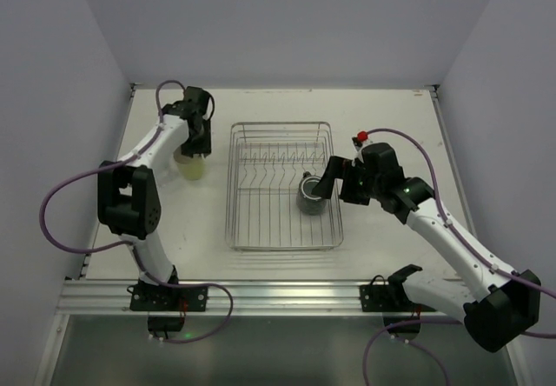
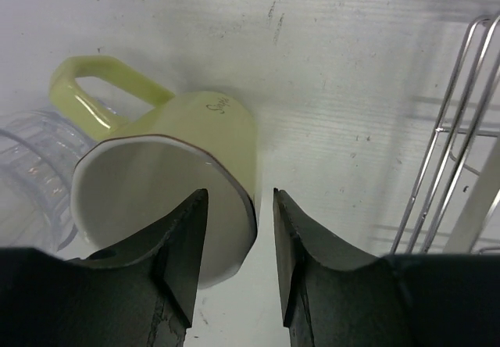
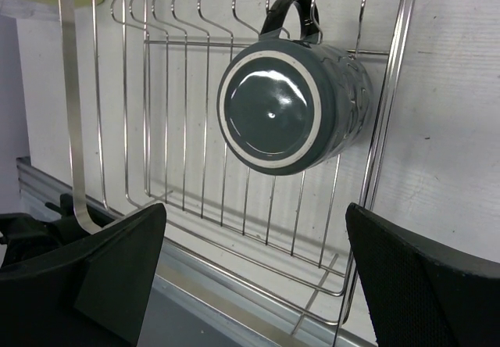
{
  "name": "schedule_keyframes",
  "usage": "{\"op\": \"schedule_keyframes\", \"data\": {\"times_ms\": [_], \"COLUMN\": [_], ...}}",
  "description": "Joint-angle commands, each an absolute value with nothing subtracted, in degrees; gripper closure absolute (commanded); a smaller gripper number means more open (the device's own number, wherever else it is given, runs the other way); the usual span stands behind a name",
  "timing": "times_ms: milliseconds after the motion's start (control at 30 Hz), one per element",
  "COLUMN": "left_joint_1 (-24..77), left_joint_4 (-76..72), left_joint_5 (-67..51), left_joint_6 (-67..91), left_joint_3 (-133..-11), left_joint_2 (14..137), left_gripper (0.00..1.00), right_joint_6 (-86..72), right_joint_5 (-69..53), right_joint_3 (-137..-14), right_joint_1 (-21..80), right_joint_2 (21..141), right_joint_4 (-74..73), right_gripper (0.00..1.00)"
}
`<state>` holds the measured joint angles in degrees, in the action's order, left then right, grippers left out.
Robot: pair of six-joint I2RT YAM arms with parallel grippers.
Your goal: Unload the cups from the dish rack
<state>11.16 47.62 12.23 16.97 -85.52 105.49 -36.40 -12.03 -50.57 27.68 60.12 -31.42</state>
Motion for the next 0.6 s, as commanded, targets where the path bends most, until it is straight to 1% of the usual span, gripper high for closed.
{"op": "schedule_keyframes", "data": {"times_ms": [0, 133, 167, 333, 433, 533, 567], "left_joint_1": [10.6, 11.1, 11.2, 13.1, 14.5, 15.3, 15.5], "left_joint_4": [47.8, 50.4, 51.1, 53.1, 52.5, 49.4, 48.3], "left_joint_5": [13.9, 13.8, 13.5, 11.1, 5.6, -7.2, -9.2], "left_joint_6": [17.8, 17.9, 18.0, 18.7, 19.3, 20.3, 20.7], "left_joint_3": [-88.1, -90.5, -91.0, -93.7, -93.9, -91.9, -90.1], "left_joint_2": [98.8, 94.2, 93.5, 89.0, 84.9, 79.9, 78.8], "left_gripper": [0.57, 0.50, 0.45, 0.43, 0.41, 0.40, 0.39], "right_joint_6": [-35.4, -35.4, -35.1, -33.4, -31.4, -29.0, -27.8], "right_joint_5": [-9.1, -8.4, -8.0, -1.9, 1.6, 4.1, 5.0], "right_joint_3": [-53.1, -54.6, -55.1, -61.9, -66.4, -70.1, -70.8], "right_joint_1": [27.5, 28.2, 28.6, 32.2, 34.3, 34.7, 34.9], "right_joint_2": [61.8, 63.3, 63.6, 68.3, 72.6, 77.3, 78.4], "right_joint_4": [-32.3, -32.5, -32.8, -37.1, -40.6, -43.6, -44.3], "right_gripper": [0.01, 0.02, 0.02, 0.02, 0.02, 0.01, 0.01]}}
